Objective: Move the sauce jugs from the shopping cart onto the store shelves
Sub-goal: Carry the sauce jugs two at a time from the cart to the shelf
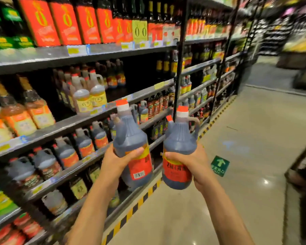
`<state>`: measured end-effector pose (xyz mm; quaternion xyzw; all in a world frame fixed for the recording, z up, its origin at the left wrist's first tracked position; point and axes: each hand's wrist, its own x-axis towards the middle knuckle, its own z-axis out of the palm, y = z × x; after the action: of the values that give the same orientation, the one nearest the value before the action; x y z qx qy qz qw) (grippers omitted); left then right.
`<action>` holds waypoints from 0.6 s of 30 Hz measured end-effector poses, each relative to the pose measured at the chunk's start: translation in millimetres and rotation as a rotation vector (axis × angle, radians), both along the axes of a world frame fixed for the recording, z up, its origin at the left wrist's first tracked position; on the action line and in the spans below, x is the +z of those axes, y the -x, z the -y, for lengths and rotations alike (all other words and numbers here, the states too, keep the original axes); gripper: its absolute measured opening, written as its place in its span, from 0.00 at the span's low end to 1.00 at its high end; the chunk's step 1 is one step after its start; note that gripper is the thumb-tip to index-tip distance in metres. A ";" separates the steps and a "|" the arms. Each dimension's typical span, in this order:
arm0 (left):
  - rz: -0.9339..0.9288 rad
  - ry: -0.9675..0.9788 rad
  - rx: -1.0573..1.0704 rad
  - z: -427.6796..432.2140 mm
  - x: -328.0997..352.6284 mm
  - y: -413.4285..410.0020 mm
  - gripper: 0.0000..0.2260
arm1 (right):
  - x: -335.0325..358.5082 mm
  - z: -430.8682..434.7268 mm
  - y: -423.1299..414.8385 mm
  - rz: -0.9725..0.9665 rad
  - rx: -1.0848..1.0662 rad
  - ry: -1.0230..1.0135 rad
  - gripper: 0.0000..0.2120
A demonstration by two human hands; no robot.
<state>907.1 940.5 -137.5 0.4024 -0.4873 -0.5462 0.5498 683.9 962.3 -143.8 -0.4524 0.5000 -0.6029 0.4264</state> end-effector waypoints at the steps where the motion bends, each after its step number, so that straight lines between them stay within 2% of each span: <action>1: 0.001 0.001 -0.041 10.6 0.3 13.9 0.30 | 0.1 4.1 12.4 0.001 -0.030 0.003 0.40; 4: 0.014 0.004 -0.142 45.2 0.3 54.6 0.34 | 0.0 22.4 47.5 0.013 -0.119 0.037 0.38; 9: 0.051 0.007 -0.252 111.8 -3.2 116.4 0.34 | 0.1 71.1 96.3 0.020 -0.235 0.044 0.37; 14: 0.050 0.024 -0.347 193.9 -5.2 169.4 0.30 | 4.8 138.7 142.9 -0.025 -0.294 0.020 0.38; 18: 0.034 0.011 -0.404 263.4 -3.5 210.0 0.27 | 9.1 197.4 174.1 -0.028 -0.344 0.035 0.34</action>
<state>697.1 677.1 -141.0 0.3028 -0.5703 -0.6359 0.4228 509.9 764.9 -134.7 -0.3758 0.5652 -0.6693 0.3022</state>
